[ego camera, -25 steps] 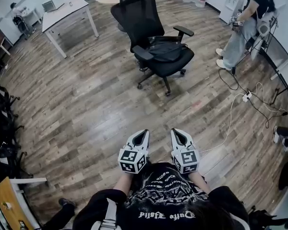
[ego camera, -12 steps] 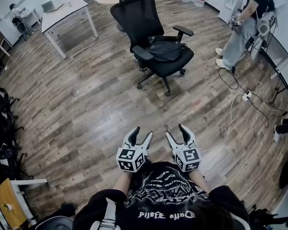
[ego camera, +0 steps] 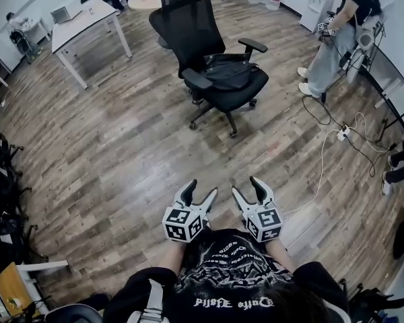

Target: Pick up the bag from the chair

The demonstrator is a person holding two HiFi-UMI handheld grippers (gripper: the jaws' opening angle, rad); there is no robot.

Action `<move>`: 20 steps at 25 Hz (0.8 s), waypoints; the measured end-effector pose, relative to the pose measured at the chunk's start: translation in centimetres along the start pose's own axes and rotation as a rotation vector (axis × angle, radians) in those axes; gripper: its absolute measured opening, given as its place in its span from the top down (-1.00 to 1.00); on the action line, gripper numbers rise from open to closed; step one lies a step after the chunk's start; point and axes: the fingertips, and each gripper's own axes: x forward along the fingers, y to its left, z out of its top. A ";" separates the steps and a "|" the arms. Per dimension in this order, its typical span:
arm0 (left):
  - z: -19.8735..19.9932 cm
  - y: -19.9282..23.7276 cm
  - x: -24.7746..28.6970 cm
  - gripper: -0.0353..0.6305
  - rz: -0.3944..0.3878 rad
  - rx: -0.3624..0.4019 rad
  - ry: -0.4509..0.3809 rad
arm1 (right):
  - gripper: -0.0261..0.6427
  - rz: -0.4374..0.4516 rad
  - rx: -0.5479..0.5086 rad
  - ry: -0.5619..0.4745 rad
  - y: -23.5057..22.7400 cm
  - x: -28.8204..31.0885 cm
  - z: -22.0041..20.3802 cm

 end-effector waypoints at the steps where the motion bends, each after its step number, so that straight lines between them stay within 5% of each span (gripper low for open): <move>1: 0.1 0.3 0.1 -0.06 -0.014 0.006 0.006 | 0.07 -0.003 0.000 0.000 0.2 0.4 0.1; 10: 1.4 4.8 0.8 -0.06 -0.059 0.034 0.026 | 0.07 -0.074 0.014 -0.017 1.7 3.7 0.5; 20: 2.3 5.0 5.5 -0.06 -0.095 0.028 0.055 | 0.07 -0.107 0.050 -0.006 -2.8 6.2 0.5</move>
